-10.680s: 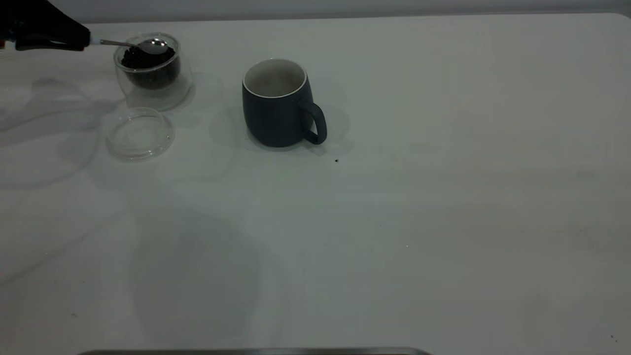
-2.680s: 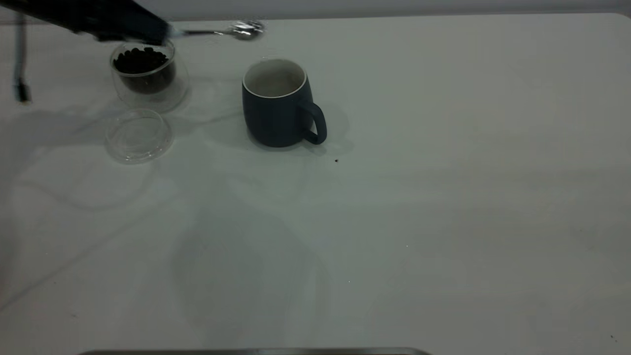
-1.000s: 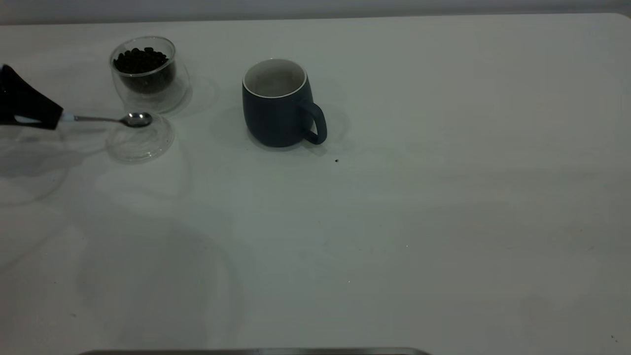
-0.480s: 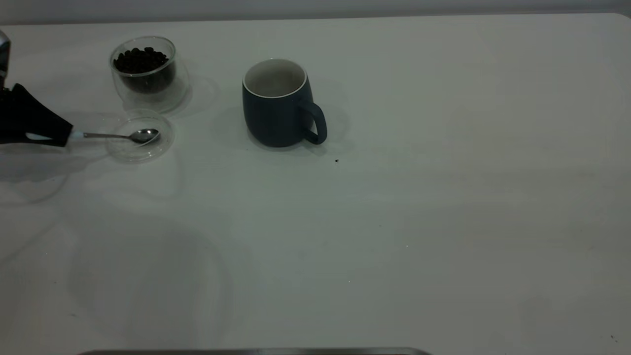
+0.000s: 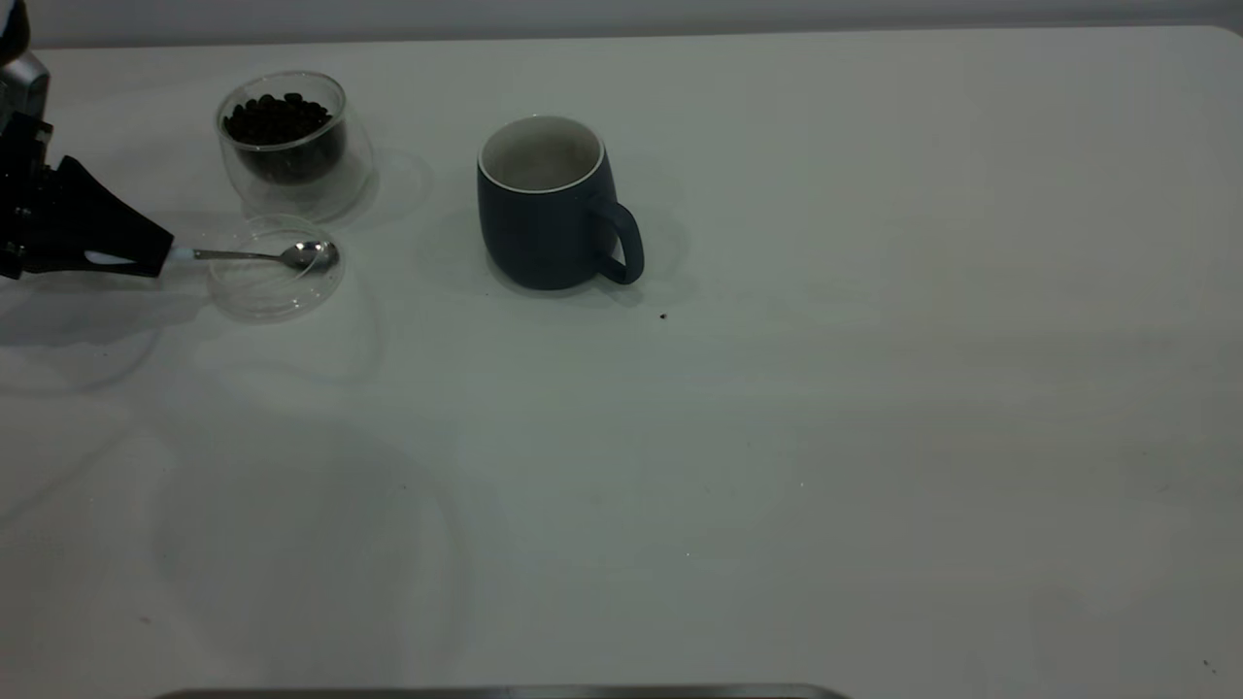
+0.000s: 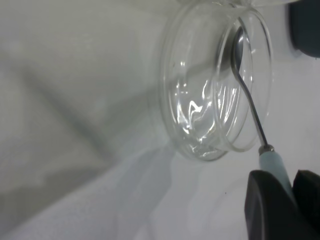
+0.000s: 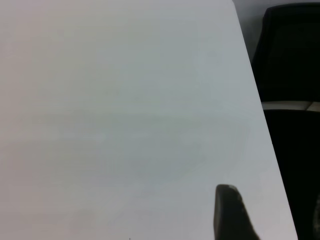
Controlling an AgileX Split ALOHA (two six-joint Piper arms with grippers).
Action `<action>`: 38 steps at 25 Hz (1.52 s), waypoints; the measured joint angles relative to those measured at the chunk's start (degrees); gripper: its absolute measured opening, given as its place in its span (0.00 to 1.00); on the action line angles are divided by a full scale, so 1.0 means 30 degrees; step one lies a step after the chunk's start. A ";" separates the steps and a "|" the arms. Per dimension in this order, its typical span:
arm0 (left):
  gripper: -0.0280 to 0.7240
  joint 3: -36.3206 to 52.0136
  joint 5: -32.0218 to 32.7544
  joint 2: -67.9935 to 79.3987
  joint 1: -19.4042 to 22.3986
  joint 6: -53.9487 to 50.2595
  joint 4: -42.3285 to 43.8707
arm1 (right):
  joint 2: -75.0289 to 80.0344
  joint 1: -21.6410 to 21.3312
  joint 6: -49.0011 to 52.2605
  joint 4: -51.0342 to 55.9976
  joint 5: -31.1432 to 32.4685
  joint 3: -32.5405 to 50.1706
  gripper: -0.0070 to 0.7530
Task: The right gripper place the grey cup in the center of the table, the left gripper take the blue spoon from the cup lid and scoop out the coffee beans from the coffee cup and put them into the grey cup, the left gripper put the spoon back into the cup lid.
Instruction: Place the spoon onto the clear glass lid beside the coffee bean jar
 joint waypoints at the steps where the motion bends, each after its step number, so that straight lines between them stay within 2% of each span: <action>1: 0.20 0.0000 0.0000 0.0000 0.0000 0.0000 0.0000 | 0.0000 0.0000 0.0000 0.0000 0.0000 0.0000 0.49; 10: 0.23 0.0000 -0.0209 0.0000 0.0000 -0.0690 -0.0047 | 0.0000 0.0000 0.0000 0.0000 0.0000 0.0000 0.49; 12: 0.27 0.0000 -0.0278 0.0000 0.0000 -0.0930 -0.0047 | 0.0000 0.0000 0.0000 0.0000 0.0000 0.0000 0.49; 18: 0.51 0.0000 -0.0511 0.0000 0.0000 -0.1886 -0.0047 | 0.0000 0.0000 0.0000 0.0000 0.0000 0.0000 0.49; 24: 0.62 0.0000 -0.0628 0.0000 0.0000 -0.2354 -0.0047 | 0.0000 0.0000 0.0000 0.0000 0.0000 0.0000 0.49; 29: 0.66 -0.0185 -0.1000 0.0000 0.0055 -0.2484 -0.0047 | 0.0000 0.0000 0.0000 0.0000 0.0000 0.0000 0.49; 38: 0.67 -0.0426 -0.0889 -0.0215 0.0529 -0.2631 0.0379 | 0.0000 0.0000 0.0000 0.0000 0.0000 0.0000 0.49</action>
